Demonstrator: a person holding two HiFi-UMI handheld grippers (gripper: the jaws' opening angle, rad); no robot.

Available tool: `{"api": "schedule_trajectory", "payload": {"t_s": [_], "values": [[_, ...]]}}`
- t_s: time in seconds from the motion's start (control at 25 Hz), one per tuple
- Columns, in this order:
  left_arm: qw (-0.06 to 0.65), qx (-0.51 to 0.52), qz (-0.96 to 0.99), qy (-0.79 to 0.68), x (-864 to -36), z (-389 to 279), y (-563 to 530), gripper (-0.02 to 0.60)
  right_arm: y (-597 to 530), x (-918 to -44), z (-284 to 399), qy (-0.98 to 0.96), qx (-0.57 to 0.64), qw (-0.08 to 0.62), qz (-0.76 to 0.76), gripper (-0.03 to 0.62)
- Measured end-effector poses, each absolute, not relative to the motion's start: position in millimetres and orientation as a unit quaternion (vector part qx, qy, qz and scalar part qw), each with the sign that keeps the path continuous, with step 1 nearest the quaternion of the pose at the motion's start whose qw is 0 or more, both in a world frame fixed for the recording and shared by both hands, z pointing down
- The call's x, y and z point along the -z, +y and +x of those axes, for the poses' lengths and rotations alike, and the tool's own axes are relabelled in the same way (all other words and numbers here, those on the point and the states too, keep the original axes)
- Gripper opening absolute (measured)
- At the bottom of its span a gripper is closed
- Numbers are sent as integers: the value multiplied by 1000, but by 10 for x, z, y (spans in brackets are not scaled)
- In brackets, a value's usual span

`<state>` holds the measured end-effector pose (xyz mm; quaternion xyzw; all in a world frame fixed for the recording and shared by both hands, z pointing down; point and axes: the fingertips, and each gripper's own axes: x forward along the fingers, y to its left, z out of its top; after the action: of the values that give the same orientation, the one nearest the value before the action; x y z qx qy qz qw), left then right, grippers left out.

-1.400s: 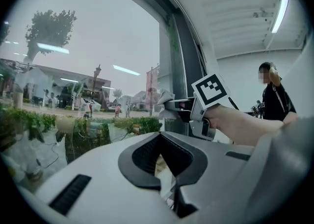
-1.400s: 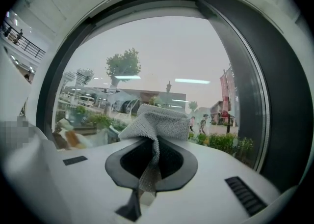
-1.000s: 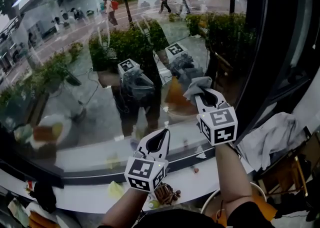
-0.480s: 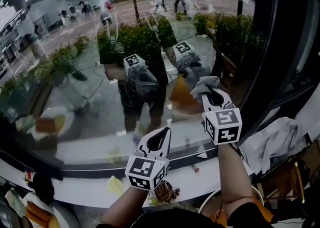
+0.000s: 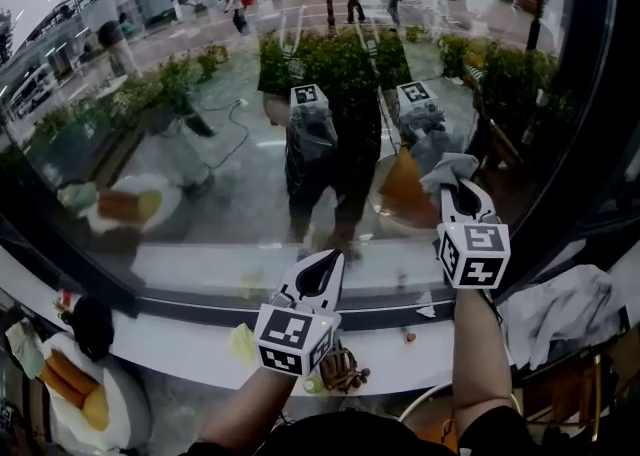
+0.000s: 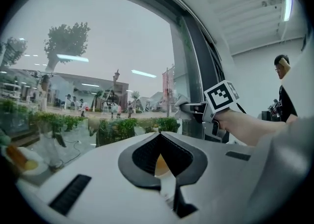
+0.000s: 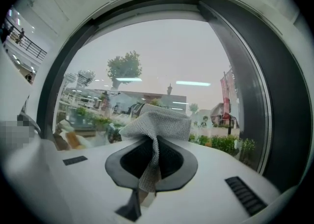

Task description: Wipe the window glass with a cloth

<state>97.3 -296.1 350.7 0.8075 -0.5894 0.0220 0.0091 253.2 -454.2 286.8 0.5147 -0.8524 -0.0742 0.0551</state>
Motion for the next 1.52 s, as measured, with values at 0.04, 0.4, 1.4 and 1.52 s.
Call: {"api": "schedule_trajectory", "payload": {"t_s": [0.04, 0.4, 1.4, 1.52], "values": [[10, -19, 803, -595, -3488, 837, -2886, 8, -4464, -2867, 2381, -856, 75, 56, 509, 40], [40, -16, 777, -628, -3423, -605, -1947, 8, -3358, -2889, 678, -891, 63, 49, 446, 40], [80, -6, 767, -636, -4259, -1420, 132, 8, -660, -3971, -357, -914, 8, 74, 400, 40], [89, -7, 774, -627, -4337, -1344, 230, 8, -436, -4083, -327, -913, 4, 85, 399, 40]]}}
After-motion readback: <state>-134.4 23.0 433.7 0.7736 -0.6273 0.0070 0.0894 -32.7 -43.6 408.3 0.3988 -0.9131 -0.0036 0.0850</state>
